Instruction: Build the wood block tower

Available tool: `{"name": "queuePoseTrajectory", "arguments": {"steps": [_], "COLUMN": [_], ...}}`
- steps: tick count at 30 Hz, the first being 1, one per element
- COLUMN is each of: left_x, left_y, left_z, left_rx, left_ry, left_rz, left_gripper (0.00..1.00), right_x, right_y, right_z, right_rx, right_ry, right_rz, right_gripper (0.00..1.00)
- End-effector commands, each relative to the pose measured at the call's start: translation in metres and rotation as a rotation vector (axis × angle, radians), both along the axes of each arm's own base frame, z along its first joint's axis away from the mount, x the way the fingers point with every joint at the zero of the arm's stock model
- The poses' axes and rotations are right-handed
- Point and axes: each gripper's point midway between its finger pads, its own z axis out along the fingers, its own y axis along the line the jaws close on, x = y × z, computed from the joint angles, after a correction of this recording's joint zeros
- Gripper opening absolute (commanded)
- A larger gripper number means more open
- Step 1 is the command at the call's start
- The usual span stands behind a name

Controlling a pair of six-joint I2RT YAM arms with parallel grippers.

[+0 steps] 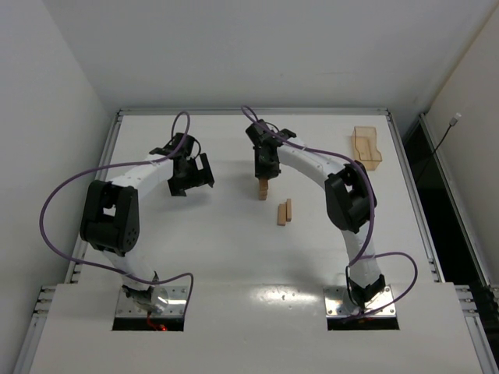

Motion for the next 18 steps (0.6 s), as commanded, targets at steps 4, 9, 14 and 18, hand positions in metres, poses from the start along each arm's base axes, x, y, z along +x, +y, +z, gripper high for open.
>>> {"name": "queuePoseTrajectory", "arguments": {"steps": [4, 9, 14, 18], "left_x": [0.0122, 0.0122, 0.0122, 0.0122], "left_y": [-0.0020, -0.0020, -0.0020, -0.0020], "left_z": [0.0103, 0.0103, 0.0103, 0.0103], "left_rx": [-0.022, -0.022, -0.022, -0.022], "left_ry": [-0.042, -0.042, -0.042, -0.042], "left_rz": [0.009, 0.009, 0.009, 0.009], "left_gripper": [1.00, 1.00, 1.00, 1.00], "right_x": [0.0075, 0.0033, 0.0037, 0.0017], "right_y": [0.0116, 0.0087, 0.0090, 0.0076], "right_z": [0.0096, 0.0036, 0.0079, 0.0049], "right_rx": [0.039, 0.029, 0.034, 0.029], "right_ry": [-0.032, -0.017, -0.025, -0.017], "right_rz": [0.016, 0.016, 0.016, 0.016], "right_gripper": [0.08, 0.21, 0.40, 0.53]}}
